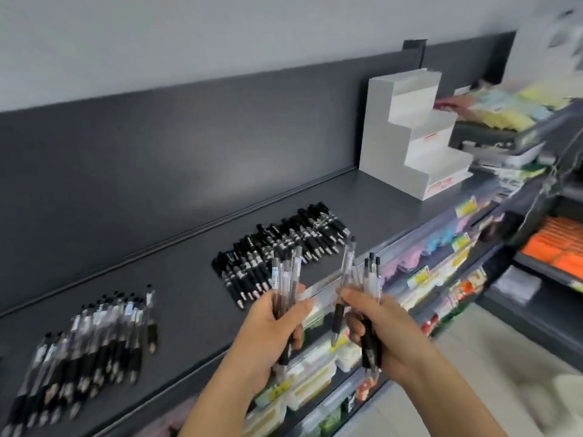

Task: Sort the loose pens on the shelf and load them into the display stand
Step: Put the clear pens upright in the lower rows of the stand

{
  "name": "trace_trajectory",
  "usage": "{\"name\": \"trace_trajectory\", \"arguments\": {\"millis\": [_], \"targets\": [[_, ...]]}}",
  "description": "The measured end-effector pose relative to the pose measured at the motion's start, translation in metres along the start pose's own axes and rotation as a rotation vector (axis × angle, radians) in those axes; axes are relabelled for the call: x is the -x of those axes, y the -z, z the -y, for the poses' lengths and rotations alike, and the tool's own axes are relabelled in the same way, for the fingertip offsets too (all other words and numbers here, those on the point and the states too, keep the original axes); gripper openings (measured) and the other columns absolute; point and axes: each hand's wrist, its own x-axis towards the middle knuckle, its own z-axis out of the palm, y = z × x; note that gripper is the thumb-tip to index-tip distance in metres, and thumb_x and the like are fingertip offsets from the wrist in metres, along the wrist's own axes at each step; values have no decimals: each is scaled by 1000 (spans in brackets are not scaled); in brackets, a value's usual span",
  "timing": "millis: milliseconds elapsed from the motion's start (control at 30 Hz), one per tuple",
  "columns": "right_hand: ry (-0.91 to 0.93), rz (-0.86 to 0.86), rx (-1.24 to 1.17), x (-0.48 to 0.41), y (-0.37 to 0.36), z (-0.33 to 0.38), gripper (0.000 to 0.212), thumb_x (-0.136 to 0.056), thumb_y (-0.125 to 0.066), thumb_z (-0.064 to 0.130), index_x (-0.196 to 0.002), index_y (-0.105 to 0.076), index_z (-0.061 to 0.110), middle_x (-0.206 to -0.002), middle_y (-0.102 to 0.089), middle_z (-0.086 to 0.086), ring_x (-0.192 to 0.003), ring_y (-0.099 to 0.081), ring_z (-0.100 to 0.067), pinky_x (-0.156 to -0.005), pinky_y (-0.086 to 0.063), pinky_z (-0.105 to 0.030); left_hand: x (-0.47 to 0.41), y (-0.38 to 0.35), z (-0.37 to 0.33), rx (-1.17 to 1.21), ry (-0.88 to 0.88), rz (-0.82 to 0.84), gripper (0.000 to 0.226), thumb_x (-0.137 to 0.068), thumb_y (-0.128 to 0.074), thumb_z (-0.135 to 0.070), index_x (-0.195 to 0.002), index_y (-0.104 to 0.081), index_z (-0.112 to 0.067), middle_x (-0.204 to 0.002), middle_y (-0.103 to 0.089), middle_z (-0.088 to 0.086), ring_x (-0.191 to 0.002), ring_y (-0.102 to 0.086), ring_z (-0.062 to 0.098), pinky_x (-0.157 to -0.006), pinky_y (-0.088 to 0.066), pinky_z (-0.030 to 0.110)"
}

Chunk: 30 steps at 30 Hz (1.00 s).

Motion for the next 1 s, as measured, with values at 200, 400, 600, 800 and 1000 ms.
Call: {"name": "trace_trajectory", "arguments": {"millis": [200, 400, 600, 800, 1000], "targets": [[47, -98, 28, 14, 111, 29, 16, -82, -69, 21, -87, -62, 8, -45, -41, -4, -41, -37, -14, -47, -36, -25, -24, -130, -5, -87, -66, 129, 20, -85, -68, -27, -94, -60, -12, -55, -52, -4, -48, -45, 9, -50, -40, 22], [125, -162, 39, 25, 191, 56, 17, -81, -69, 20, -72, -62, 9, -44, -44, -4, -40, -40, -14, -46, -37, -23, -34, -221, -17, -149, -87, 201, 15, -81, -72, -15, -91, -62, -11, -49, -54, -9, -46, -49, 8, -45, -43, 18], [159, -228, 36, 7, 242, 87, 19, -82, -69, 28, -88, -66, 10, -46, -46, -5, -43, -42, -15, -53, -37, -28, -65, -272, -36, -199, -112, 252, 17, -80, -73, -16, -94, -63, -18, -56, -61, -11, -47, -53, 0, -48, -43, 16], [195, -249, 70, -47, 285, 126, 22, -83, -69, 29, -91, -64, 9, -46, -47, -3, -43, -42, -15, -52, -37, -28, -122, -306, -56, -225, -164, 283, 16, -81, -72, -13, -90, -59, -17, -48, -55, -13, -43, -46, 5, -42, -38, 16], [201, -248, 103, -115, 308, 180, 23, -83, -68, 32, -89, -64, 10, -50, -48, -5, -42, -44, -14, -48, -39, -24, -203, -328, -91, -205, -220, 285, 22, -80, -73, -16, -98, -61, -19, -63, -66, -4, -46, -47, 12, -51, -43, 26]]}}
